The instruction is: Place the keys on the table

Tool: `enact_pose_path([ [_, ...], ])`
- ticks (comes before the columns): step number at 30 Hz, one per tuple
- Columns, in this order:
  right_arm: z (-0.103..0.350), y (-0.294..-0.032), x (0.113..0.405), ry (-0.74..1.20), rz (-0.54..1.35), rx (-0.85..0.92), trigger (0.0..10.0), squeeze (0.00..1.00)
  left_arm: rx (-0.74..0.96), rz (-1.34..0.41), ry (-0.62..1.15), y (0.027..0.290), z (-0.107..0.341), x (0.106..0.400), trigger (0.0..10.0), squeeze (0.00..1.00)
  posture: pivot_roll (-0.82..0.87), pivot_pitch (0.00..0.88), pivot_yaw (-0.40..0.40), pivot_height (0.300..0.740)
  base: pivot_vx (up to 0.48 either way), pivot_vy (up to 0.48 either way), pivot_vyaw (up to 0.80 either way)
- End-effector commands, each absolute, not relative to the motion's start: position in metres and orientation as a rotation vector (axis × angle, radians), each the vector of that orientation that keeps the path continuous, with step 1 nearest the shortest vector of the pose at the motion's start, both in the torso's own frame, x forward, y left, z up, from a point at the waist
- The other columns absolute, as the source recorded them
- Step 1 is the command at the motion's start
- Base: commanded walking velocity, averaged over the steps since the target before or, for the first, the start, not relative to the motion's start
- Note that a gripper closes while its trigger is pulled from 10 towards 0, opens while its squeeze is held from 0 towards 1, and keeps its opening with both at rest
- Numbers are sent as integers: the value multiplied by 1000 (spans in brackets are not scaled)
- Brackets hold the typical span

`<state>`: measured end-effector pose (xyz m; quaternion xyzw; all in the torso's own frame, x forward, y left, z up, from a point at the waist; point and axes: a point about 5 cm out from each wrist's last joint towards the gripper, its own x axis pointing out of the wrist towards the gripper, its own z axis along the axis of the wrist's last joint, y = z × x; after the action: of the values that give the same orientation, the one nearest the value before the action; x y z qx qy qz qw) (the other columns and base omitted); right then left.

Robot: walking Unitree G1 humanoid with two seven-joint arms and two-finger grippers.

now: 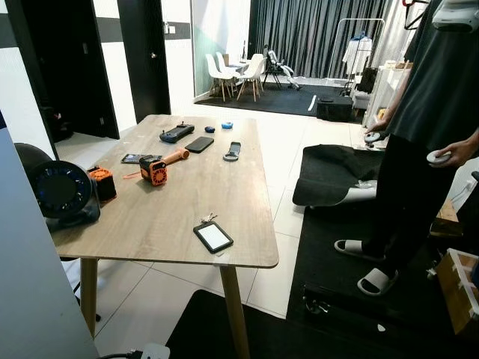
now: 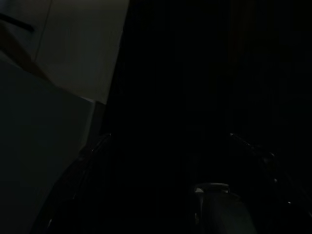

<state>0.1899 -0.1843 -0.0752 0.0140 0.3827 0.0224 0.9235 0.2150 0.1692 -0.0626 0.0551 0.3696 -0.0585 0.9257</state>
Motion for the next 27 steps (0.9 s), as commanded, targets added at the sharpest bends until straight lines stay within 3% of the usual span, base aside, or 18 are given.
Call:
enact_pose_path([
  [1,-77,-186,187,791,29,35,10000,0,97,-119,750,168,-62,216,10000,0,68,23,-24,740,0,0,0],
  [27,-77,-184,187,792,27,39,10000,0,120,-143,736,167,-60,219,10000,0,68,22,-19,740,0,0,0],
])
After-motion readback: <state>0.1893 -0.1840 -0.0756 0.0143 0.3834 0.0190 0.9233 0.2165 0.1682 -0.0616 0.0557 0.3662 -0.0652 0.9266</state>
